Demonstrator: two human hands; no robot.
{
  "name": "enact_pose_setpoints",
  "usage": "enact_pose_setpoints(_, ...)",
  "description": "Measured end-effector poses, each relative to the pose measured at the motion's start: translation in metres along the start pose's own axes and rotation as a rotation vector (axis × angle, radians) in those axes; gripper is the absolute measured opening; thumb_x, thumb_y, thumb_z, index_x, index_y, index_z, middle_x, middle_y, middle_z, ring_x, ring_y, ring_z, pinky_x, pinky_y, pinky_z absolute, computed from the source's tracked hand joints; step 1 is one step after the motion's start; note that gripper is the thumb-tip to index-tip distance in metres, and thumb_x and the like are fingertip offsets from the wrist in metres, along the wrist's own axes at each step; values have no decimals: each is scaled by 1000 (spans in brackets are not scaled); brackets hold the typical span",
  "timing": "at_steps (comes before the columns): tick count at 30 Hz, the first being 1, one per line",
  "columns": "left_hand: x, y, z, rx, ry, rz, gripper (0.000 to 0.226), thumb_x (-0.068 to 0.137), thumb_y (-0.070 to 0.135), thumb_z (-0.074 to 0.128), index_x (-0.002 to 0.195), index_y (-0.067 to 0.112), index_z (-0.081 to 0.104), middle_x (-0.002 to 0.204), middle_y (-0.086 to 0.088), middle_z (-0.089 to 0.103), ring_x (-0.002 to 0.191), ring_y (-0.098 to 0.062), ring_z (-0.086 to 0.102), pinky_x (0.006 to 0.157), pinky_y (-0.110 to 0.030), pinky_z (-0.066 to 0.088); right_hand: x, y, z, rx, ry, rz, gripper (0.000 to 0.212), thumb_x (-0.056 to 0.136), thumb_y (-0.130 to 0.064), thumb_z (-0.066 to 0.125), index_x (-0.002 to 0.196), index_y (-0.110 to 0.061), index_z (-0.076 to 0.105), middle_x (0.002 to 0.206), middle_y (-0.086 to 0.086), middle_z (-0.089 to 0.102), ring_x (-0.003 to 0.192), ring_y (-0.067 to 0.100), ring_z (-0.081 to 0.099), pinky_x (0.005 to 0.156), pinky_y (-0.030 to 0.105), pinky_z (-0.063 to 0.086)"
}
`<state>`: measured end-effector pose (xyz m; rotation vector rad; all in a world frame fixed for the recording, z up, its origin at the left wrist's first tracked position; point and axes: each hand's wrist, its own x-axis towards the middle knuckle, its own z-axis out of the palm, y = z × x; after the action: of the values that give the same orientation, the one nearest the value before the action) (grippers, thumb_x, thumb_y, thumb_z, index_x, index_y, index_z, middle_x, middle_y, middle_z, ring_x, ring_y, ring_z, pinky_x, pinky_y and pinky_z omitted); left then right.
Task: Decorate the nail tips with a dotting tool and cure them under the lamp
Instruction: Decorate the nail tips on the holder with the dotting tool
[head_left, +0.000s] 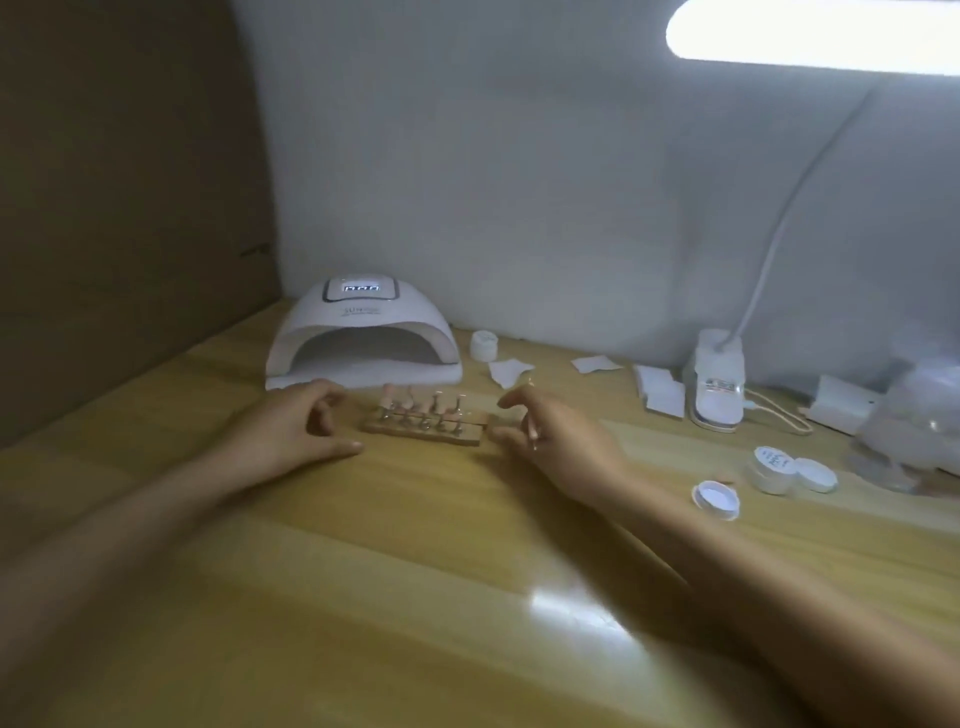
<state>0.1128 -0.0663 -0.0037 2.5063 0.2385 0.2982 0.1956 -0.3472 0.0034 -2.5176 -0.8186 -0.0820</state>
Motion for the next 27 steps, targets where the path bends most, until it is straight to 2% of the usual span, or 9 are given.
enact_pose_setpoints(1,6,0,2,-3,-17,17,54,75,24,84,123,16,59,82,2,61,75,-11,56,77,-31,46,5,-2,4,-25,-15,14,45,94,-53,55,131,-29,48,97,-9,54,101,20,58,70,33,40)
enact_pose_setpoints(3,16,2,6,-18,-38,70,53,75,27,83,123,20,63,80,6,60,72,-7,54,71,-27,44,12,-6,10,-91,-36,12,55,89,-61,57,131,-28,47,107,-6,59,105,21,58,69,32,36)
enact_pose_setpoints(7,23,13,13,-58,-25,126,47,74,27,84,117,26,67,72,10,56,56,4,48,54,-14,33,15,-9,11,-139,-17,-34,47,88,-59,59,123,-28,50,102,-11,55,103,18,57,62,32,32)
enact_pose_setpoints(12,16,34,30,-112,-50,163,43,72,25,86,112,24,70,71,8,57,56,-2,44,61,-24,37,-4,9,-4,-208,-22,-61,42,90,-57,57,120,-28,50,99,-11,52,98,19,58,62,32,33)
enact_pose_setpoints(15,10,43,36,-120,-78,184,44,73,26,85,113,26,68,73,8,59,59,-5,46,64,-24,39,-20,24,-14,-240,12,-58,43,90,-57,57,121,-29,48,93,-13,46,95,19,58,63,33,33)
enact_pose_setpoints(18,6,41,35,-99,-25,163,38,69,26,88,100,23,67,74,4,61,61,-8,50,64,-24,42,-32,34,-16,-239,42,-51,42,90,-58,55,117,-27,46,92,-13,49,91,18,58,66,34,41)
enact_pose_setpoints(22,2,40,38,-69,10,200,27,69,24,88,88,18,69,72,4,60,58,-7,47,57,-16,38,-36,32,-14,-175,22,-73,35,91,-55,56,114,-31,48,89,-14,49,91,13,55,65,32,35)
enact_pose_setpoints(24,0,42,38,-68,10,213,24,70,23,87,86,18,70,71,6,61,56,-4,46,58,-20,39,-35,27,-13,-176,5,-74,33,92,-53,56,117,-32,49,91,-15,50,90,13,53,64,31,35)
enact_pose_setpoints(27,-7,46,34,-66,-33,214,20,71,25,86,84,24,70,70,9,61,54,-1,47,59,-23,41,-40,19,-16,-213,12,-106,22,96,-48,54,111,-33,50,79,-17,44,77,11,47,54,24,29)
